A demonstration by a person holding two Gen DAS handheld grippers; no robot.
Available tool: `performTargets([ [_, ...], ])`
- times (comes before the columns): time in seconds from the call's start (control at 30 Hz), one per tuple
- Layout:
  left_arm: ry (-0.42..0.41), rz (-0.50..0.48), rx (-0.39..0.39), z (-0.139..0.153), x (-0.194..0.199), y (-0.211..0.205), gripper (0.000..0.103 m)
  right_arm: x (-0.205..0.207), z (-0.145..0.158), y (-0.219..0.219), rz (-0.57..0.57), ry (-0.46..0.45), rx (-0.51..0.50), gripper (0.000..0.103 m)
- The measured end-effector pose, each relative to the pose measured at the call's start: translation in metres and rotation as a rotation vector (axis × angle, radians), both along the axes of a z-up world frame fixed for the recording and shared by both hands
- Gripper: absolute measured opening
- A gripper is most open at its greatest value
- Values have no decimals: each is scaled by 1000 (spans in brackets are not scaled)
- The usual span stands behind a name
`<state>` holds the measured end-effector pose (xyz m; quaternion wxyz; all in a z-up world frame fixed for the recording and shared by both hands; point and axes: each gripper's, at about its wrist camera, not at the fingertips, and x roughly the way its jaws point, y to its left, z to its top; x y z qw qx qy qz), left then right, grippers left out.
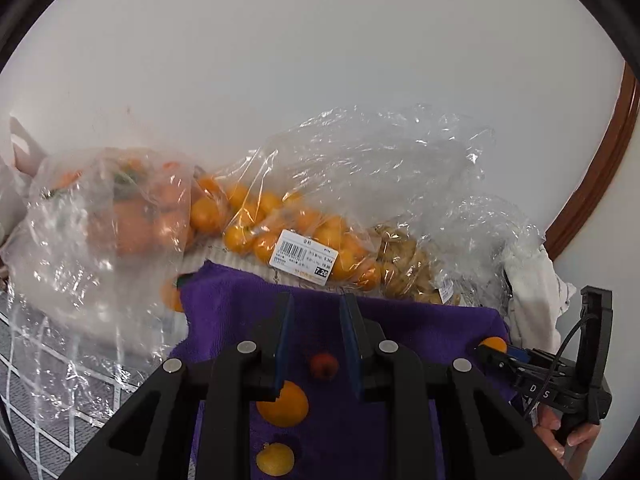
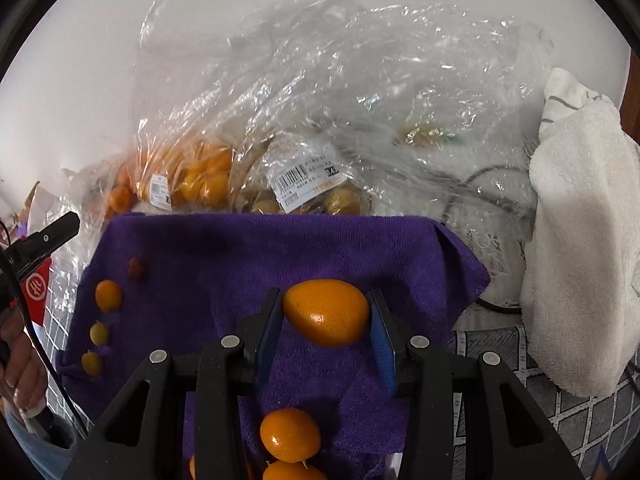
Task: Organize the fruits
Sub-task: 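Lift the oval orange over the towel while the left carries the red fruit there, then open the right gripper on the towel while the left releases the red fruit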
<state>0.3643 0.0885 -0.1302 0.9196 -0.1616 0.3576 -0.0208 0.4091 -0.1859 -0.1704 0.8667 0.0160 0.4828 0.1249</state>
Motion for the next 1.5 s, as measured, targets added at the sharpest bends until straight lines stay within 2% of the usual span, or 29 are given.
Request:
performTargets([
  [0.47, 48, 5, -44, -5, 1, 10, 23, 3, -13, 6, 13, 40, -71, 43],
  [0.6, 50, -8, -53, -3, 1, 10, 23, -3, -1, 10, 34, -4, -63, 59],
  [0.8, 40, -1, -67, 4, -4, 9, 23, -17, 29, 22, 53, -115, -80, 60],
  [0.93, -17, 4, -36, 21, -16, 5, 23, -29, 54, 29, 24, -192, -60, 60],
  [1.07, -84, 18, 0, 45, -31, -4, 23, -43, 80, 29, -23, -233, -30, 60],
  [1.2, -113, 29, 104, 66, -46, -21, 23, -75, 104, 36, -53, -319, -72, 60],
  [1.33, -146, -4, 50, 85, -62, -23, 23, -113, 100, 41, 6, -285, -154, 60],
  [1.4, -166, -24, 13, 96, -72, -24, 24, -132, 94, 42, 40, -264, -145, 60],
  [1.47, -171, -36, -7, 100, -82, -27, 38, -157, 83, 43, 100, -227, -106, 60],
  [1.5, -173, -49, -16, 100, -89, -29, 49, -166, 78, 46, 123, -214, -98, 60],
])
